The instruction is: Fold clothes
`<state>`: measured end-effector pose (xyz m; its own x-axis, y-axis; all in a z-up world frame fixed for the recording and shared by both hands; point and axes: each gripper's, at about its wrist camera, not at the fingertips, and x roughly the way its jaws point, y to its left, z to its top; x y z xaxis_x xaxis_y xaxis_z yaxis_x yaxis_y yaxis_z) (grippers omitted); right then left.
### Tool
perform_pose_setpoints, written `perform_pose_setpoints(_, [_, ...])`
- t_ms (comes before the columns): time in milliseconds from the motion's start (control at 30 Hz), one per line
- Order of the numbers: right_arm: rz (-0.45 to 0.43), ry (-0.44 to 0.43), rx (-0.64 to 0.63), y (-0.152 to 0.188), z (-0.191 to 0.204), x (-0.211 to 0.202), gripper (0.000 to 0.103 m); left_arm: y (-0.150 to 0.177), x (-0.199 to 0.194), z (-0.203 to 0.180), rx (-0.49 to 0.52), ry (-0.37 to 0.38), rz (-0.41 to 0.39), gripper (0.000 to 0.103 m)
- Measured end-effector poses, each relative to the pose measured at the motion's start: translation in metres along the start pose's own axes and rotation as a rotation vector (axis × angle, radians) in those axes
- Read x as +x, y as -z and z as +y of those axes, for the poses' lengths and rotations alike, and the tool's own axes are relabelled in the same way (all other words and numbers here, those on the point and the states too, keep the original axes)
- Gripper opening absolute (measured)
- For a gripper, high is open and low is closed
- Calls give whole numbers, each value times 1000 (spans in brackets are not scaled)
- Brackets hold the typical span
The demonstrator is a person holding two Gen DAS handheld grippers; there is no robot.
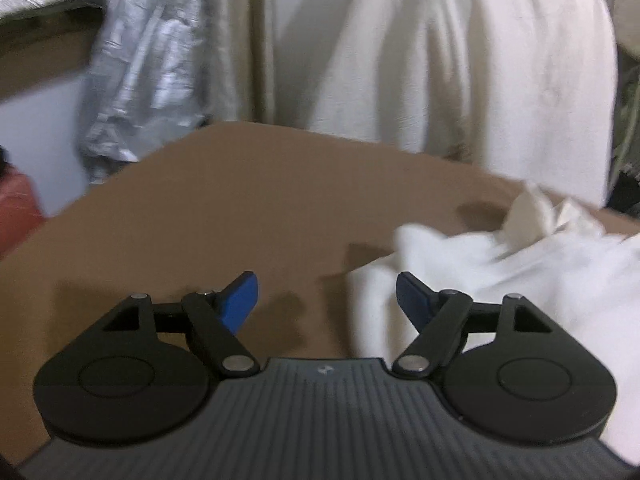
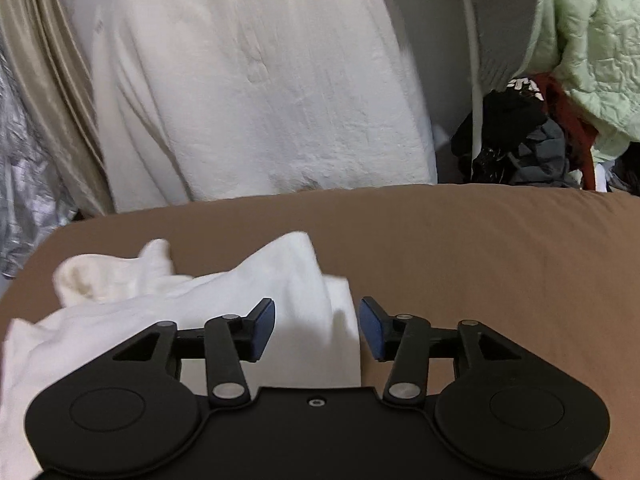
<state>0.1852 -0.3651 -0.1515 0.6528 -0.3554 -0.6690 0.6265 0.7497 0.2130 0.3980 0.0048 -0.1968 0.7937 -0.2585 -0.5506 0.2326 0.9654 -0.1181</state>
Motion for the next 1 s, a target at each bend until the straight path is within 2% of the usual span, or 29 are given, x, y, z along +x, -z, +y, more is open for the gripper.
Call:
perform_pose_setpoints(67, [15,23,-12,-3,5,24,52,-5,17,-5,-8,81,1,76])
perform_pose_setpoints(133, [33,33,-26,-4,11,42,52,-8,42,-13,-3,132,17,76])
perform_pose_setpoints(167, [41,30,-31,-5,13,48,52,-10,56,-17,0,150,29,80])
perform_pose_setpoints(267, [36,17,-63,-10,18,57,53,-16,98,-24,-15,203,121,79])
perform_pose_setpoints(300, [28,12,-83,-12,20,58,52,-16,108,-25,-22,220,151,70])
perform_pose_setpoints(333, [21,4,-105,-13,22,59,35,-16,110,-27,-10,240,156,20])
perform_pose_setpoints(367, [15,-8,-130,-13,23,57,11,-15,105,-30,19,265,136,16])
perform_pose_setpoints(400, [-11,-23,-156,-11,25,51,11,-12,91,-31,38,315,74,16])
perform_pose_setpoints(433, [-65,-44,-183,-6,27,39,10,-9,68,-31,49,388,-28,16])
perform_pose_setpoints(467, [-116,-60,-210,0,28,25,10,-5,50,-31,59,437,-87,16])
perform_pose_setpoints(567, [-198,-62,-245,27,27,-20,10,13,7,-28,89,514,-142,16])
perform_pose_setpoints(667, [-194,-51,-287,61,21,-53,10,39,-29,-33,139,592,-153,16])
perform_pose_setpoints(700, [-187,-43,-304,72,19,-62,10,49,-36,-37,167,593,-147,16])
perform_pose_setpoints(767, [-156,-14,-340,87,16,-69,9,62,-42,-46,212,548,-147,17])
perform_pose_setpoints(833, [-147,-2,-341,90,14,-68,9,63,-39,-51,211,508,-148,17])
perform_pose_setpoints(900, [-156,10,-344,86,17,-66,9,52,-30,-47,153,467,-155,17])
perform_pose_setpoints(967, [-172,29,-365,79,26,-62,9,35,-19,-45,152,379,-180,17])
perform_pose_setpoints(1000, [-177,40,-383,73,30,-57,9,25,-12,-46,160,306,-181,17])
